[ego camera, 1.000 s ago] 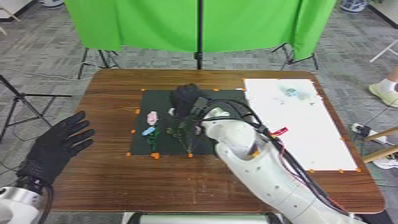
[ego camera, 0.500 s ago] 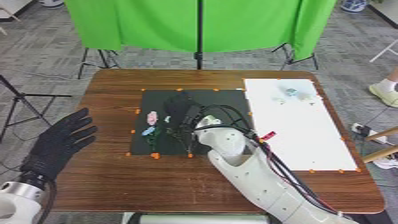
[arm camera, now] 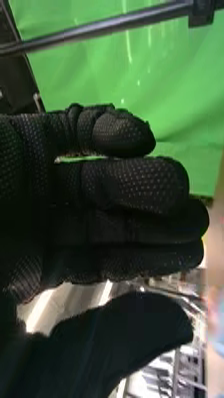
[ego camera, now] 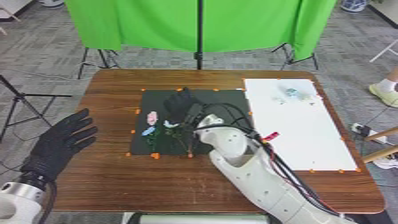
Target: Arrange flowers
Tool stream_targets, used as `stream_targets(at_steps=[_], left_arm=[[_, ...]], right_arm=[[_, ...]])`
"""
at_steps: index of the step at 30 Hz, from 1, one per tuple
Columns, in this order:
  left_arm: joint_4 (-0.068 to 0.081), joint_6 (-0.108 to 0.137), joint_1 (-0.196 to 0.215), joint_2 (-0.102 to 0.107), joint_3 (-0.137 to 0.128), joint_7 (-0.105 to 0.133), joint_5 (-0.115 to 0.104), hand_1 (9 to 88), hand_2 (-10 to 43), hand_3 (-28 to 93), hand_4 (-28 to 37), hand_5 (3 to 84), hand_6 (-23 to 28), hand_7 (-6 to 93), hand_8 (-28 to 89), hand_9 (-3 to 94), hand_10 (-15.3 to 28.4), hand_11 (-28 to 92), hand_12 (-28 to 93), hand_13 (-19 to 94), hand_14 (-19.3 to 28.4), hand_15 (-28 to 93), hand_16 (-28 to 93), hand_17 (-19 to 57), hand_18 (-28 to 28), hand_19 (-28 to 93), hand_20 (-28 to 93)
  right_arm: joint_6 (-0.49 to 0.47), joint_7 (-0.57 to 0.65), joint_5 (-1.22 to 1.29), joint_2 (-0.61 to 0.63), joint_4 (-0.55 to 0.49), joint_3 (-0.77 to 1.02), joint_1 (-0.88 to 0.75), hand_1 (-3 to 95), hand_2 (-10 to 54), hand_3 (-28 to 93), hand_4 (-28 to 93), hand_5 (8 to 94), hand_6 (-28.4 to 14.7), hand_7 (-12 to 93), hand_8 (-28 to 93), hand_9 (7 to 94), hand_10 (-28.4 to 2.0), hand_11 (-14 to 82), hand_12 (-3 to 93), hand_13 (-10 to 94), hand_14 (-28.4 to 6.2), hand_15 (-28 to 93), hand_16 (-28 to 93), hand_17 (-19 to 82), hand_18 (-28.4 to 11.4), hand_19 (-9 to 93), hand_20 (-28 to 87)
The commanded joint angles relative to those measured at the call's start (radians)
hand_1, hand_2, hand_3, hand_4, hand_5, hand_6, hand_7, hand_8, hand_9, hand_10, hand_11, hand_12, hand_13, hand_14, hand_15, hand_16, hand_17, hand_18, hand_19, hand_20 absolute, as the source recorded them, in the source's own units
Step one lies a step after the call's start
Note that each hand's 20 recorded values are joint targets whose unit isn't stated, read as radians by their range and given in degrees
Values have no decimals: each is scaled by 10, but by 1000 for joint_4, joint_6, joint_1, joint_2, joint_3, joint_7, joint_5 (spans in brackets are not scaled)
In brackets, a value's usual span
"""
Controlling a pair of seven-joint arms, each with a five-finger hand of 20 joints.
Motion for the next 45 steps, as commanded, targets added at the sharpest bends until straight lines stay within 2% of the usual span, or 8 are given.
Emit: stream_targets(at_steps=[1, 7, 15, 28, 34, 40, 44, 45], left_arm=[[-9, 4, 44, -23, -16, 9, 1, 266, -6, 718, -275, 284, 28, 235, -132, 202, 101, 291, 126, 150, 129, 445, -34, -99, 195, 468, 93], [-19, 4, 67, -41, -30, 17, 6, 265, -6, 719, -275, 284, 28, 235, -132, 202, 101, 291, 125, 150, 129, 445, -35, -99, 195, 468, 92], [-19, 3, 68, -36, -32, 26, 5, 264, -7, 720, -274, 284, 28, 234, -132, 202, 101, 292, 125, 150, 129, 443, -34, -99, 195, 467, 93], [-17, -5, 67, -30, -35, 17, 4, 265, -6, 718, -275, 285, 29, 234, -132, 203, 100, 294, 125, 150, 129, 443, -34, -99, 195, 467, 93], [-18, -8, 67, -28, -35, 20, 3, 264, -7, 719, -273, 285, 29, 234, -132, 203, 101, 294, 125, 150, 129, 443, -34, -99, 196, 467, 93], [-16, -6, 64, -26, -34, 17, 2, 264, -6, 718, -274, 285, 29, 234, -132, 203, 101, 294, 124, 150, 129, 442, -34, -99, 196, 467, 93], [-14, -8, 59, -26, -32, 15, 2, 265, -6, 718, -274, 284, 29, 234, -131, 203, 101, 293, 124, 150, 129, 443, -33, -99, 196, 467, 93], [-12, -6, 55, -25, -29, 14, 2, 265, -6, 718, -274, 284, 28, 234, -131, 203, 100, 294, 124, 150, 129, 443, -33, -99, 196, 467, 93]], right_arm=[[-1, 93, 99, 116, -52, 127, 34, 309, -76, 891, -283, 591, 15, 370, -241, 626, -80, 406, 273, 600, -45, 637, 231, 284, -156, 801, 398], [-9, 211, 169, 288, -67, 189, 23, 265, -47, 907, -283, 532, -16, 306, -229, 545, -100, 417, 215, 515, -63, 614, 185, 250, -160, 759, 375], [-75, 300, 174, 438, -128, 299, -102, 259, -61, 910, -283, 481, -31, 289, -210, 494, -106, 405, 210, 491, -67, 598, 169, 242, -161, 745, 359], [-158, 348, 156, 477, -88, 351, -172, 281, -95, 905, -283, 479, -22, 297, -216, 499, -99, 407, 205, 490, -62, 574, 160, 237, -160, 744, 354], [-84, 355, 136, 467, -37, 303, -135, 280, -95, 893, -283, 473, -21, 301, -216, 501, -96, 409, 204, 499, -59, 575, 160, 239, -159, 753, 358], [-20, 329, 119, 449, 35, 233, -70, 333, -95, 862, -283, 534, 10, 371, -250, 613, -67, 411, 228, 605, -31, 563, 190, 273, -154, 775, 366], [5, 294, 107, 435, 60, 223, -57, 438, -87, 766, -282, 639, 18, 435, -178, 798, -35, 243, 384, 726, -18, 521, 280, 316, -159, 797, 379], [-2, 288, 103, 433, 56, 229, -59, 458, -79, 761, -282, 678, 21, 436, -162, 830, -34, 246, 385, 754, -19, 521, 283, 330, -163, 808, 383]])
